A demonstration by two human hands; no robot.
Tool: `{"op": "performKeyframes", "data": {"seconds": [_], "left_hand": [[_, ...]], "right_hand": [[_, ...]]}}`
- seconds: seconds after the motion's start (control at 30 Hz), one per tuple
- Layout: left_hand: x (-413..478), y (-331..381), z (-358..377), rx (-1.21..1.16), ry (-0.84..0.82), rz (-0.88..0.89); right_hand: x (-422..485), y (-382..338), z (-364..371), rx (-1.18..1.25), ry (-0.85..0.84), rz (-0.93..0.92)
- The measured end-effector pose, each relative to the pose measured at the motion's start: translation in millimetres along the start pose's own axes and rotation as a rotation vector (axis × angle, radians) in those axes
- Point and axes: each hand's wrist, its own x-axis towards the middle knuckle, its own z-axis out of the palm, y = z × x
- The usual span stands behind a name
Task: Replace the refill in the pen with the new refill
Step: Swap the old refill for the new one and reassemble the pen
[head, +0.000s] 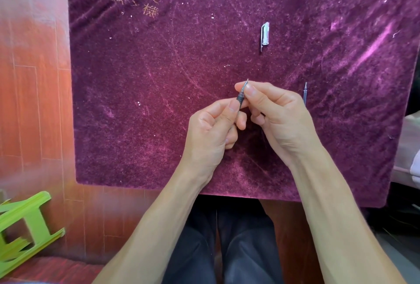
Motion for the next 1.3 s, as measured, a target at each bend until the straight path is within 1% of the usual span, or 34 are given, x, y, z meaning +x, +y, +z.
{"op": "performKeyframes", "data": {"seconds": [0.07,0.17,0.2,0.3,0.4,0.53,0.67,0.73,0.8,0.87,0.97,1.03,1.17,1.3], "left_hand": [[-1.6,0.8,1.2,-0.028,-0.024,-0.005],[-2.1,5.9,-1.7,-0.106,-0.145,-0.051],[-1.8,7.4,-2.9,-0.109,-0.158,-0.059],[-1.2,8.5,-4.5,-0.043,-0.095,-0.037],[-2.2,7.1,-3.7,0.066,-0.027,0.032],[-2.6,5.7,-1.3,0.159,0.041,0.12],[-3.9,3.1,3.3,0.258,0.092,0.202],[-3.6,1.0,4.6,0.221,0.116,0.189],[-1.3,-0.6,4.4,0.157,0.117,0.135],[1.9,-0.8,2.2,0.106,0.115,0.093],[6.4,0.6,-3.2,0.079,0.132,0.069],[8.6,0.2,-5.4,0.069,0.136,0.055],[12.4,1.1,-8.1,0.053,0.13,0.038],[15.0,0.8,-8.8,0.059,0.115,0.022]], "right_hand": [[0.9,-1.5,0.6,0.0,-0.038,0.009],[1.0,-4.4,-1.0,0.037,-0.113,0.035],[1.0,-4.6,-1.6,0.034,-0.118,0.031],[1.0,-3.1,-1.3,-0.001,-0.076,0.005],[0.1,-1.1,2.1,0.013,-0.021,-0.02],[-0.7,1.3,4.6,-0.028,0.041,-0.069],[0.4,0.2,9.6,-0.026,0.098,-0.073],[2.6,-1.1,12.0,-0.093,0.091,-0.085],[6.7,-3.4,13.5,-0.191,0.109,-0.105],[15.4,-11.1,12.3,-0.254,0.232,-0.147],[39.0,-29.1,3.6,-0.442,0.476,-0.258],[57.9,-41.5,-1.5,-0.564,0.546,-0.299],[90.7,-54.4,-0.9,-0.788,0.535,-0.292],[105.1,-58.9,0.5,-0.869,0.52,-0.229]]}}
